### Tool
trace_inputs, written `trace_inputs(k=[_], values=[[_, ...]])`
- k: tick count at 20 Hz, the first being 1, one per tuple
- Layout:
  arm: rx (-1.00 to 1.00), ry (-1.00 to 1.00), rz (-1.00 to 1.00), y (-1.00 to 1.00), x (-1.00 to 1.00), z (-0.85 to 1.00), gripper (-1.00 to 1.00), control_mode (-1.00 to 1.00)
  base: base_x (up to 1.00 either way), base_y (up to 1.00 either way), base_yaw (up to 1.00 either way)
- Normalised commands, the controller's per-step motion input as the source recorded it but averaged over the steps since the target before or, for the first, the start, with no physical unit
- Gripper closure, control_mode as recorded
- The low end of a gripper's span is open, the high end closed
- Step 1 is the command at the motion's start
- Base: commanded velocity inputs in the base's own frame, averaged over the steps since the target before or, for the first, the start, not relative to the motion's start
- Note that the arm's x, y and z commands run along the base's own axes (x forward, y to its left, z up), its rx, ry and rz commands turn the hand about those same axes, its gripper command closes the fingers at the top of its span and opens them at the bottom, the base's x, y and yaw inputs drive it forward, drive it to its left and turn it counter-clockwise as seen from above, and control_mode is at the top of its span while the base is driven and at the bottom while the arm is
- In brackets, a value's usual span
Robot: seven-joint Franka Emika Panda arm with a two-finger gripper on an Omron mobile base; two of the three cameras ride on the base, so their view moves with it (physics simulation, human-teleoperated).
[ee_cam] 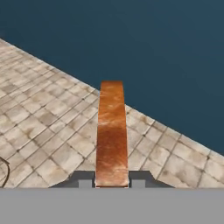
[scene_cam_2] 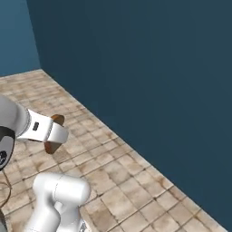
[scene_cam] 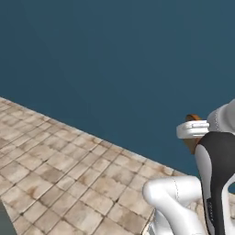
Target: Start the toaster. Once the lever pops up, take the bread to the plate on the dining counter.
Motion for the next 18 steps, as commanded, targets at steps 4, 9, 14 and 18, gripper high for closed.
trace_inputs(k=[4,9,14,18], values=[[0.00,0.00,0.00,0.00,0.00,0.00,1.00,1.00,0.33,-0.59,0.65],[0.00,0.00,0.00,0.00,0.00,0.00,1.00,1.00,0.28,-0.64,0.68],[0.00,0.00,0.00,0.00,0.00,0.00,1.00,1.00,0.34,-0.66,0.64],[0.00,0.00,0.00,0.00,0.00,0.00,1.00,1.00,0.46,-0.71,0.58]])
